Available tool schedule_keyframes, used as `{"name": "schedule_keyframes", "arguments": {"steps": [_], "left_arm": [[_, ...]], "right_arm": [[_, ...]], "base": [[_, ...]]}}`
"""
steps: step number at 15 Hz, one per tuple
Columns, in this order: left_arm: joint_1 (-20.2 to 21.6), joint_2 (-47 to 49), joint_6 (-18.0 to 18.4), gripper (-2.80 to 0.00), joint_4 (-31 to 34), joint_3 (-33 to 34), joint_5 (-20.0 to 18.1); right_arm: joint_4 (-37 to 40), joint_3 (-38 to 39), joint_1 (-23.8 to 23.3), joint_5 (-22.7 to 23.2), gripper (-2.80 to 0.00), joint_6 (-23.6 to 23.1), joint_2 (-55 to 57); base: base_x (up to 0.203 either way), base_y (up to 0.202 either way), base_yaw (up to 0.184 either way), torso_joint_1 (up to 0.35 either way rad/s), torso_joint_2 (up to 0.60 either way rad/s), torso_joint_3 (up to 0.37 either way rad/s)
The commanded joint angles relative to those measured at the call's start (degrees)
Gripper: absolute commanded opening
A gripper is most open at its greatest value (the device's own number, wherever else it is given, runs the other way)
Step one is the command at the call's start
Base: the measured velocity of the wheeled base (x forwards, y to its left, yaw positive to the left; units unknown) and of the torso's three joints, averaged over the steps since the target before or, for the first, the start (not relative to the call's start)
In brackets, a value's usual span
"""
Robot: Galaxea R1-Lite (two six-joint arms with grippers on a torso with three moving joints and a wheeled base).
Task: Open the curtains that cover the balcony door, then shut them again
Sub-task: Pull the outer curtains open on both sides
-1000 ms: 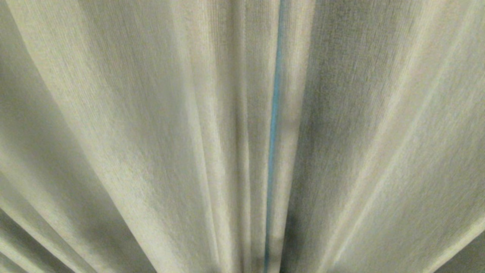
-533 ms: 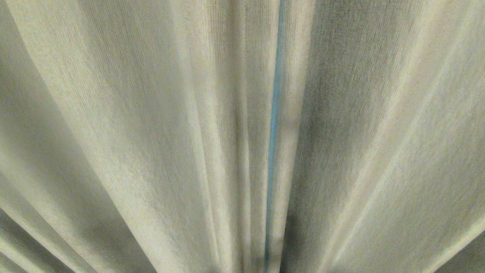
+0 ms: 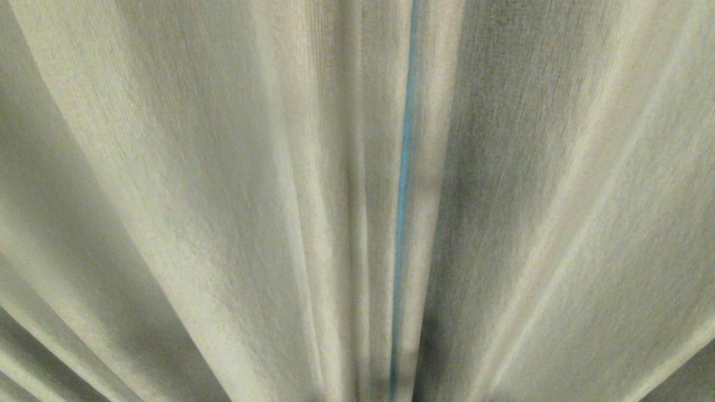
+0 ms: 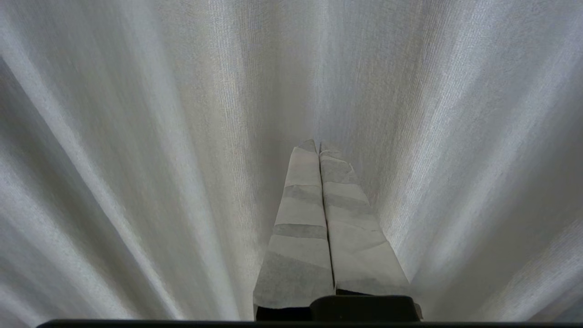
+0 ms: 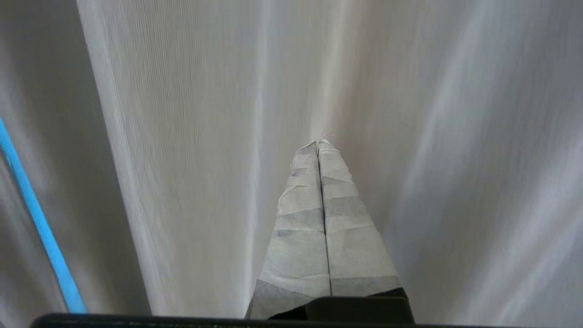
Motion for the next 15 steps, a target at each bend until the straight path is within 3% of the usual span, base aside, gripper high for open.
{"name": "schedule_keyframes", "arguments": {"steps": [1, 2, 7, 15], "left_arm": [[0.0, 0.0, 0.0, -2.8, 0.0, 0.0, 0.0], [0.0, 0.0, 0.0, -2.8, 0.0, 0.0, 0.0], [0.0, 0.0, 0.0, -2.8, 0.0, 0.0, 0.0], [0.0, 0.0, 0.0, -2.8, 0.0, 0.0, 0.0]], "right_arm": [[-1.9, -3.5, 0.0, 0.3, -2.8, 0.0, 8.8], [-3.3, -6.2, 0.0, 0.6, 0.0, 0.0, 11.5], [-4.7, -13.8, -0.2, 0.8, 0.0, 0.1, 18.5], [-6.1, -16.2, -5.1, 0.8, 0.0, 0.2, 27.0]], "base": [[0.0, 0.0, 0.0, 0.0, 0.0, 0.0], [0.0, 0.0, 0.0, 0.0, 0.0, 0.0], [0.0, 0.0, 0.0, 0.0, 0.0, 0.0], [0.0, 0.0, 0.0, 0.0, 0.0, 0.0]]}}
